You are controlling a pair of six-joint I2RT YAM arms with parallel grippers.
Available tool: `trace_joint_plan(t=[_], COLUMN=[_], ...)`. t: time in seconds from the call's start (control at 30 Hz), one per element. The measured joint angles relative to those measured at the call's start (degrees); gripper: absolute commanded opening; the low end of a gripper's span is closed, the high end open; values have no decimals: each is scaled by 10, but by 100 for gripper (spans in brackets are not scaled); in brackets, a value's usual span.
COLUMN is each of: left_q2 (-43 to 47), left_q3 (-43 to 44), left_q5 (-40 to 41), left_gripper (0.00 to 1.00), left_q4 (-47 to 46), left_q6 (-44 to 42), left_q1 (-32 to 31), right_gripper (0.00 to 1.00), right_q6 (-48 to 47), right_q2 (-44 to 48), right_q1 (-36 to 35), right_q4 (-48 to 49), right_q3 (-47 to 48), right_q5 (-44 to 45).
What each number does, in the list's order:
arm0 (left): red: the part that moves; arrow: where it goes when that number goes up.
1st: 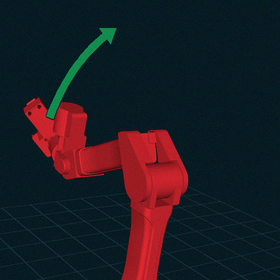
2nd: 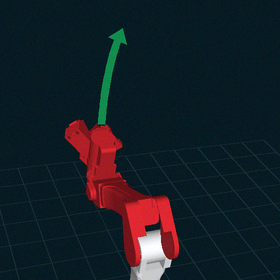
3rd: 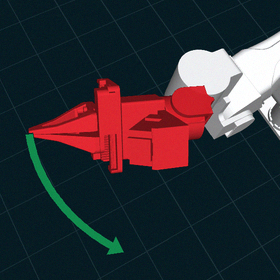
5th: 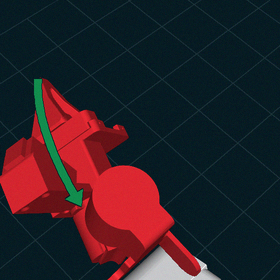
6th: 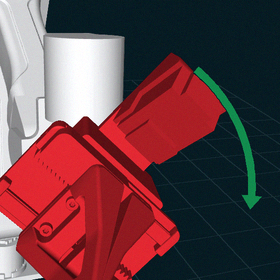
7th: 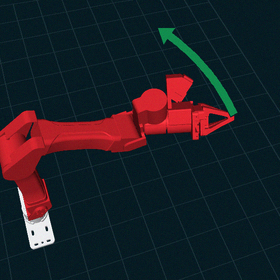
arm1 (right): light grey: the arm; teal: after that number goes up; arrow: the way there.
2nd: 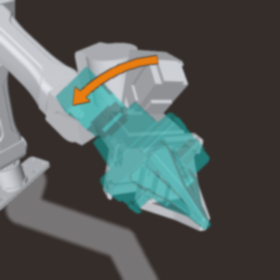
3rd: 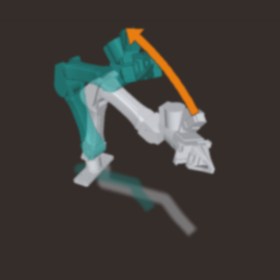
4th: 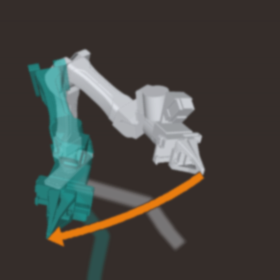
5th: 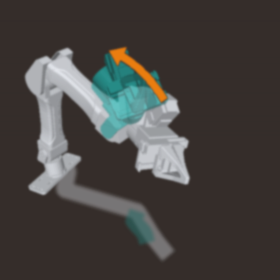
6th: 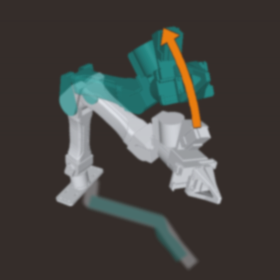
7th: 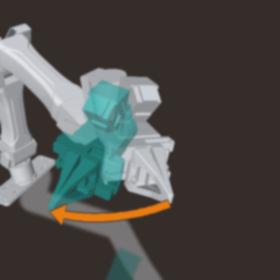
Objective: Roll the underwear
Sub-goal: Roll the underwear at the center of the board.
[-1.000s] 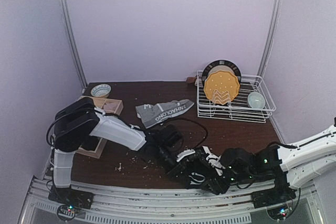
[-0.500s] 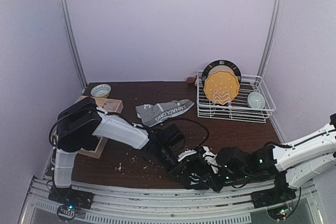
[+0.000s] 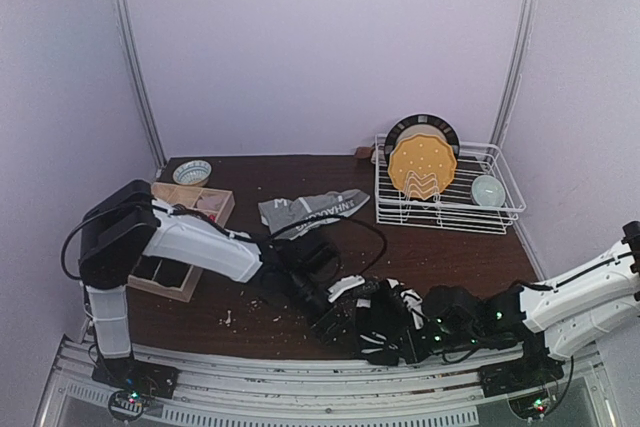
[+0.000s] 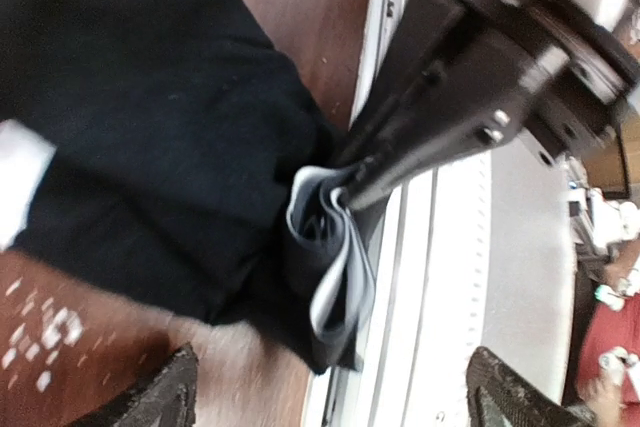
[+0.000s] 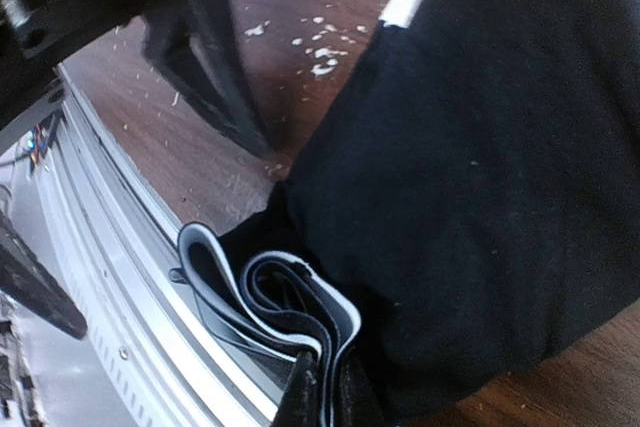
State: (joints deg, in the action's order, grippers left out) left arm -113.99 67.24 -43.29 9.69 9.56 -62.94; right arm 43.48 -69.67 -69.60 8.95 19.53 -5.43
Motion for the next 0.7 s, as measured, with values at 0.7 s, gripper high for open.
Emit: trace_joint_plan(t=[0.7], left_q2=[77], left_q3=[-94], left_q5=[202], left_gripper=[83], left_q4=[-171], left_q6=[-191], left_q1=[-94], right_gripper=[0], right_q6=[134], right_q2=[-42], right_q1=[119], right_q4=[162], right_q3=[-66], right_q5=[-135])
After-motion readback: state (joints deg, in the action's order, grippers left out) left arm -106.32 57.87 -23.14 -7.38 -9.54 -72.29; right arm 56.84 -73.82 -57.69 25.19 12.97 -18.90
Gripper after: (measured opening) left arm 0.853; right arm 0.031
